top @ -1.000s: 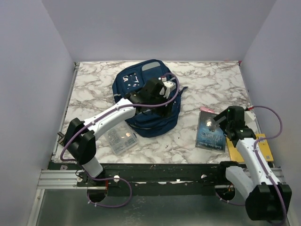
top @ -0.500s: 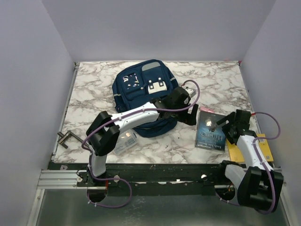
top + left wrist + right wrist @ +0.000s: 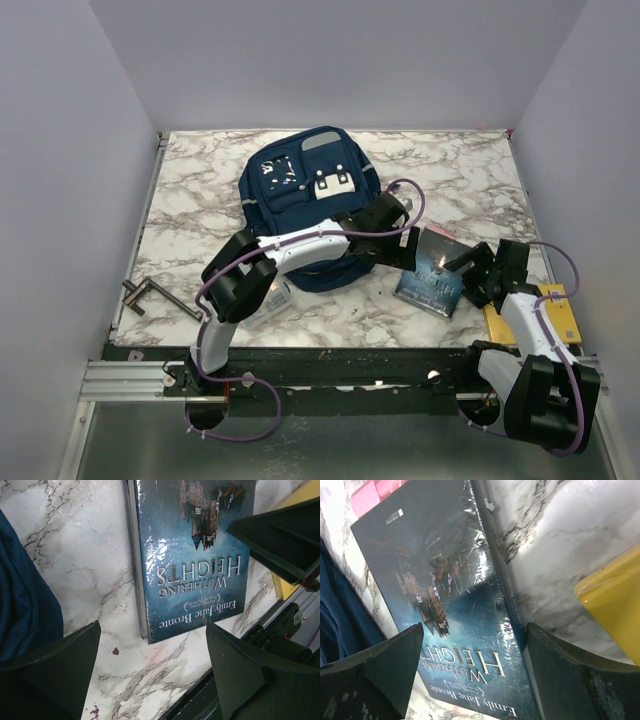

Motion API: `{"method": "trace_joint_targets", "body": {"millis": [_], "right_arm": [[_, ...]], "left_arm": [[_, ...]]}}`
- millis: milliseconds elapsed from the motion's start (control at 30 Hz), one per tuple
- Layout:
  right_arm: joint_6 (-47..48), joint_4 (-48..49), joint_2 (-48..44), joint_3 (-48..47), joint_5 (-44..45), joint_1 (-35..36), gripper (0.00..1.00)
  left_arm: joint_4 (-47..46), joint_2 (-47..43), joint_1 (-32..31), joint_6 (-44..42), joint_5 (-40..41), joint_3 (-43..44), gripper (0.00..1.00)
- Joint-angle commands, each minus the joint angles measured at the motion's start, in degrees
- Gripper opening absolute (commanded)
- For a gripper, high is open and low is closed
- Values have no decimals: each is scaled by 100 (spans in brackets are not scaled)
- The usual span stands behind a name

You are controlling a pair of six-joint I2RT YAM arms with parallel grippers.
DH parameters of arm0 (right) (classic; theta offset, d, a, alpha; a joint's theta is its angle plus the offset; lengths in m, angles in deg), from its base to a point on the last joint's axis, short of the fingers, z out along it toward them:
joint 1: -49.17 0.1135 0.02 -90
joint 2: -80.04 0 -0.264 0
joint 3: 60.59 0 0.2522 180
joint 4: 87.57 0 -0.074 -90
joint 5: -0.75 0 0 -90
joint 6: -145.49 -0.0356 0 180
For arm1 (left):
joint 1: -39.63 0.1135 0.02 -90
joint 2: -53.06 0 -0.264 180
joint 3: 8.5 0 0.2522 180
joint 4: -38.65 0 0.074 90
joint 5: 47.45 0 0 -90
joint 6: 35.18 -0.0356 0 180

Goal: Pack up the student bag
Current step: Pick up the book from the center of the board.

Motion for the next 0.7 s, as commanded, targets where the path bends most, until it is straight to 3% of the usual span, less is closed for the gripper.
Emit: {"method": "trace_joint_targets", "body": {"millis": [0,200,300,433,500,667], "right_arm": [[59,28,-158,109,-384,18,86],[120,125,61,147,-544,24,81],[170,-10,69,90,-458,78,81],[103,207,-3,214,-731,110,83],[46,423,-84,288,-1151,121,83],[-475,1078,-611,614,-2335,124,83]], "left_arm": [[230,497,52,42,-131,444,87],[300,989,93,-130,-403,728,85],[339,1208,97,-75,-747,885,80],[252,1353,105,42,-1062,891,65],[128,1393,118,122,-1311,849,54],[-186,1420,150,316,-1724,656,39]]}}
